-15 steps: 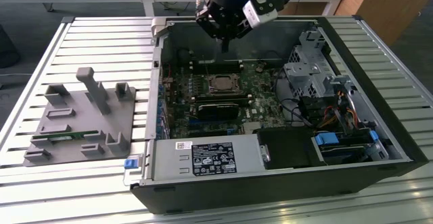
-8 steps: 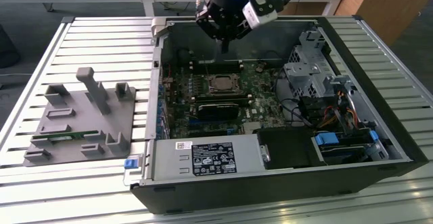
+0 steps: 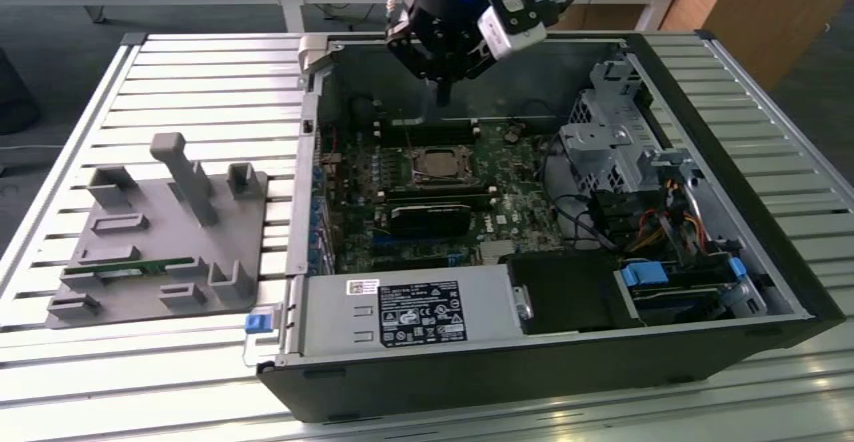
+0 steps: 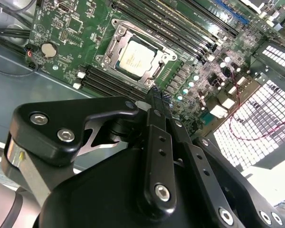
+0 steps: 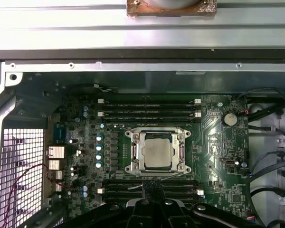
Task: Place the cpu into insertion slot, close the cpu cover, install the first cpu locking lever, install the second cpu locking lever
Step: 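Install the first cpu locking lever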
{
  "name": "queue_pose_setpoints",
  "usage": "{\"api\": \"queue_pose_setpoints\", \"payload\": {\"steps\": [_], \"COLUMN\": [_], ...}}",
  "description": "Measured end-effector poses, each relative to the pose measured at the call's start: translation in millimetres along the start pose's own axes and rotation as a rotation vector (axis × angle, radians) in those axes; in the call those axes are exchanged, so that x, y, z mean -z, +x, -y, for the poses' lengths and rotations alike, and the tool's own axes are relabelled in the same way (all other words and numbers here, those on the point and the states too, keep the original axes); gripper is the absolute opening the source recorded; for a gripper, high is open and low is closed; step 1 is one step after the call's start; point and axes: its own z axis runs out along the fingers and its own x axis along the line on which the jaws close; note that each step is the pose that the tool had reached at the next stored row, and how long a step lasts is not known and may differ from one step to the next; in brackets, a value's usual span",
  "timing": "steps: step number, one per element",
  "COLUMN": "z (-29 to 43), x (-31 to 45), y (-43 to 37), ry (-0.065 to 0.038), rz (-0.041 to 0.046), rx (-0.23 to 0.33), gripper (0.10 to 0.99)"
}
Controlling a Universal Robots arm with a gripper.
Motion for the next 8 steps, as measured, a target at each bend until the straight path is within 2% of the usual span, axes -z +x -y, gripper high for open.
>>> {"api": "queue_pose_setpoints", "payload": {"steps": [8], "z": [0.2], "x": [-2.4], "y": [0.6], "ry": [0.0], "rz": [0.0], "rx": [0.0], "gripper": [0.106]}}
